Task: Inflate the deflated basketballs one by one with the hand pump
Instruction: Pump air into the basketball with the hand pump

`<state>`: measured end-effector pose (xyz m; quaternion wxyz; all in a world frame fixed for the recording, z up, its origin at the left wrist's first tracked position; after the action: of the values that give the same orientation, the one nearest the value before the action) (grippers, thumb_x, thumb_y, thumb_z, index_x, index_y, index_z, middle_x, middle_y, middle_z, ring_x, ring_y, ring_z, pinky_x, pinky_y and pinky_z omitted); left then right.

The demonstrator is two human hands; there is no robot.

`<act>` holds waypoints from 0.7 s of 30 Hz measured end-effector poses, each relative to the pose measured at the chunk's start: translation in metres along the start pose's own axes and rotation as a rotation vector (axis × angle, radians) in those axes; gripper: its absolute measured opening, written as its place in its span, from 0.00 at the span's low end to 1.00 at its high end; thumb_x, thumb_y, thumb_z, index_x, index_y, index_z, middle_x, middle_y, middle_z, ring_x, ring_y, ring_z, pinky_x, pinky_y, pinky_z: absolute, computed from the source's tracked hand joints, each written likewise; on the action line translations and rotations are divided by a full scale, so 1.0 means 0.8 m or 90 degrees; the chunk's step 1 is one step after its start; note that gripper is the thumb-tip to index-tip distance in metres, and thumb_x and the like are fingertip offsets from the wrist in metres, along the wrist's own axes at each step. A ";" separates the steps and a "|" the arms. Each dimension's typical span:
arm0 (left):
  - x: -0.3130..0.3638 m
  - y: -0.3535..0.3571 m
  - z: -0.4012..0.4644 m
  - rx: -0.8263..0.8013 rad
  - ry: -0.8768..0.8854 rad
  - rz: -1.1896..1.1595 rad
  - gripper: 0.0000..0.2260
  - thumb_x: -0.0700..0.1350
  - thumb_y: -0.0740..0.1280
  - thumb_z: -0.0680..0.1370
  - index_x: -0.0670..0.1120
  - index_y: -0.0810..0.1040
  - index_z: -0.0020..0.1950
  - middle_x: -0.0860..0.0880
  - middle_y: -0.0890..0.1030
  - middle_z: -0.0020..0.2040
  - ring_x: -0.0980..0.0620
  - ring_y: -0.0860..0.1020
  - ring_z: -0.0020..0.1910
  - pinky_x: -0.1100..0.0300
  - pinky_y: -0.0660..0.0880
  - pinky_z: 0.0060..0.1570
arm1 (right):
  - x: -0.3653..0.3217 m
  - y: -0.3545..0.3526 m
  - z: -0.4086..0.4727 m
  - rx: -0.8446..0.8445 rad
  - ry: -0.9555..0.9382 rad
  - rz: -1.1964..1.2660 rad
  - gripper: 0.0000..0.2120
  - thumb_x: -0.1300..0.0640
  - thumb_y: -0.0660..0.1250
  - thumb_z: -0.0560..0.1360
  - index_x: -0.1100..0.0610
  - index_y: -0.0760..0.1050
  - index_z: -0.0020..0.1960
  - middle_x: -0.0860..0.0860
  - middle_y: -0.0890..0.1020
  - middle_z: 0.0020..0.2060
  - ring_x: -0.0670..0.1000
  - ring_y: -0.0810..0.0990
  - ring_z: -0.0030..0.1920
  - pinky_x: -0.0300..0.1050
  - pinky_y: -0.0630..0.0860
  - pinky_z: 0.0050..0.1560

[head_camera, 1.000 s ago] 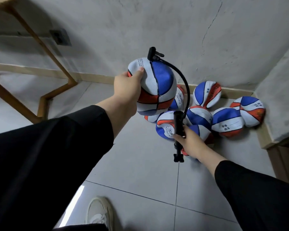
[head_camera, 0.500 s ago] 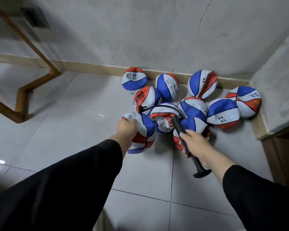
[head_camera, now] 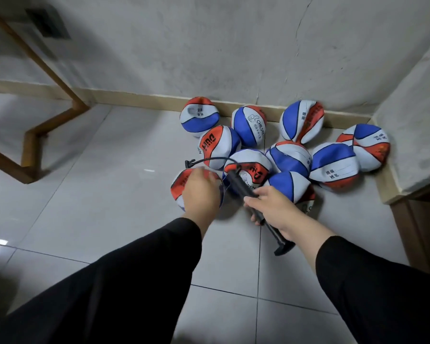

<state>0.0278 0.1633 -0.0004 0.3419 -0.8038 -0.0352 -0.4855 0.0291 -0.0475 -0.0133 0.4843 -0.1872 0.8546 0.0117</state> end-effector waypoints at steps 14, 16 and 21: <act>0.024 0.033 -0.114 -0.172 -0.172 -0.312 0.12 0.50 0.67 0.83 0.42 0.79 0.51 0.42 0.79 0.44 0.46 0.76 0.41 0.56 0.73 0.38 | -0.077 0.000 -0.100 -0.082 -0.098 -0.156 0.10 0.60 0.64 0.79 0.61 0.80 0.57 0.61 0.85 0.46 0.54 0.83 0.42 0.60 0.83 0.51; 0.023 0.026 -0.112 -0.145 -0.186 -0.347 0.13 0.52 0.66 0.84 0.42 0.78 0.54 0.42 0.80 0.46 0.45 0.78 0.44 0.54 0.76 0.44 | -0.068 -0.013 -0.110 -0.062 -0.099 -0.176 0.10 0.57 0.63 0.83 0.62 0.80 0.55 0.63 0.85 0.47 0.54 0.84 0.40 0.57 0.83 0.44; 0.017 0.016 -0.110 -0.105 -0.209 -0.440 0.16 0.52 0.63 0.85 0.40 0.78 0.62 0.42 0.83 0.47 0.46 0.81 0.42 0.55 0.79 0.40 | -0.023 -0.015 -0.140 0.002 -0.019 -0.016 0.13 0.44 0.63 0.83 0.51 0.80 0.53 0.54 0.79 0.47 0.56 0.83 0.43 0.53 0.85 0.38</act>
<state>-0.0262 0.0983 0.0296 0.0823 -0.8363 -0.3193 -0.4380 -0.0511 -0.0754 0.0632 0.4973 -0.1967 0.8449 0.0069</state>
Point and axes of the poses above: each hand's wrist, its own z-axis towards the middle knuckle, its own y-axis out of the palm, x = y × z, the point moved 10 cm from there along z, towards the middle knuckle
